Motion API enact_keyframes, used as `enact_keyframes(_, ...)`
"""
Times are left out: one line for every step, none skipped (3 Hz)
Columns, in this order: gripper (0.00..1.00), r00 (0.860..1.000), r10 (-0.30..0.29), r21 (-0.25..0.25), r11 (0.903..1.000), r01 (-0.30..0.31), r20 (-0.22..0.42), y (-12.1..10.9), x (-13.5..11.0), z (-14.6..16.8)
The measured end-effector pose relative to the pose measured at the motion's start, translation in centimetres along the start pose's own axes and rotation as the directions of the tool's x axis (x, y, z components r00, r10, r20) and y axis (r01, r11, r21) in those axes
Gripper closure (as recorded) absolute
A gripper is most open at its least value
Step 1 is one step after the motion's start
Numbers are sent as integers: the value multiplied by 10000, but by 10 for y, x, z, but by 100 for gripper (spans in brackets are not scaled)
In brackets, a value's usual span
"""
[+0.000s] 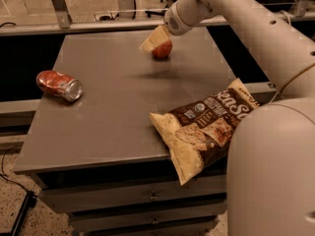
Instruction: Move apple near brown chip bag
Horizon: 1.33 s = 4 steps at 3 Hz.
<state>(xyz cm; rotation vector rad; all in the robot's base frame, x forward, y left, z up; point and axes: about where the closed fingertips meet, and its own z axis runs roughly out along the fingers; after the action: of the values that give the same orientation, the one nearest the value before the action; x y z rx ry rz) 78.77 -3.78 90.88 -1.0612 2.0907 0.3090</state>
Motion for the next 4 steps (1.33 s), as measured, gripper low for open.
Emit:
enact_keyframes(0,9993,300,429,9987,-290,-224,-14,1,22)
enact_keyframes(0,9951,699,785,9948,-643,-699,-30,17,44)
enact_keyframes(0,9903,914,877,9927,-823,-1048,-36,31,55)
enact_keyframes(13,9912,822,949,9929,-723,-1041,-40,32,54)
